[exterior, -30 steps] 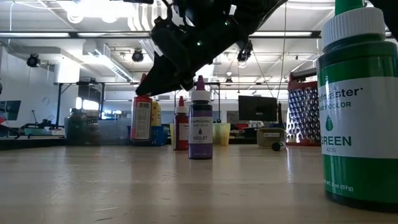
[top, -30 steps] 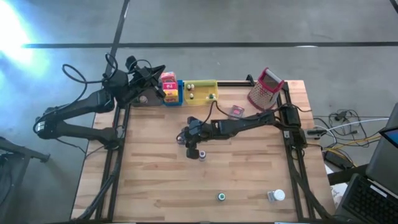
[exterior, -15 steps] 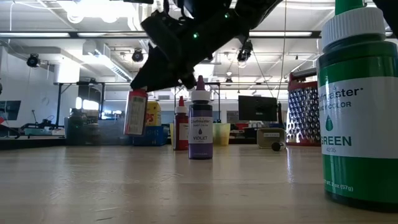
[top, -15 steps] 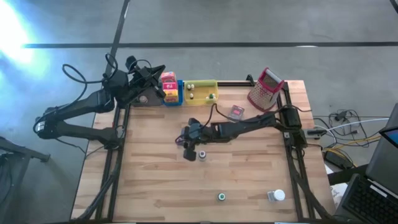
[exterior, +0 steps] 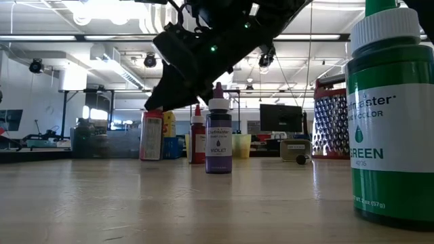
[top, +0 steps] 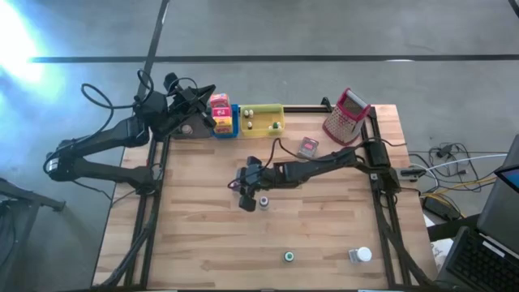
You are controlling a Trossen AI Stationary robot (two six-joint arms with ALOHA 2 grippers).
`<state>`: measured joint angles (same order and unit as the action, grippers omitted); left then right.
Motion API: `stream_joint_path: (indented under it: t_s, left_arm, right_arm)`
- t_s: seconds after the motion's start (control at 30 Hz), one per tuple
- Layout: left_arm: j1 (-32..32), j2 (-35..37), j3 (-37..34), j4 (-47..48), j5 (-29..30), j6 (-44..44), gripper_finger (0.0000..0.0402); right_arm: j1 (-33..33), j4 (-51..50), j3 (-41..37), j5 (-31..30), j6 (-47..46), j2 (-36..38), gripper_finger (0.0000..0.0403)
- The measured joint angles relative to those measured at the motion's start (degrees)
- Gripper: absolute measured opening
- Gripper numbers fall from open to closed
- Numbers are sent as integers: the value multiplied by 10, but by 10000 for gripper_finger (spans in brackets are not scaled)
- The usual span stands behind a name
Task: Pick & Place Kitchen Items
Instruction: Move the pink food coloring bottle to the center of the table
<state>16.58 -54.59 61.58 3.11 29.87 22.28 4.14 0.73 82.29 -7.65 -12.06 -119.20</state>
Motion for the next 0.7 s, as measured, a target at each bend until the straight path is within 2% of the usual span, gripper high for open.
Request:
stream_joint_path:
  t_s: [0.43,0.7]
  left_arm:
    - [0,0,0,0,0,0,22]
    - [0,0,0,0,0,0,22]
  right_arm:
    - [0,8,-17,1,-14,0,123]
    - [0,21,-18,1,-8,0,171]
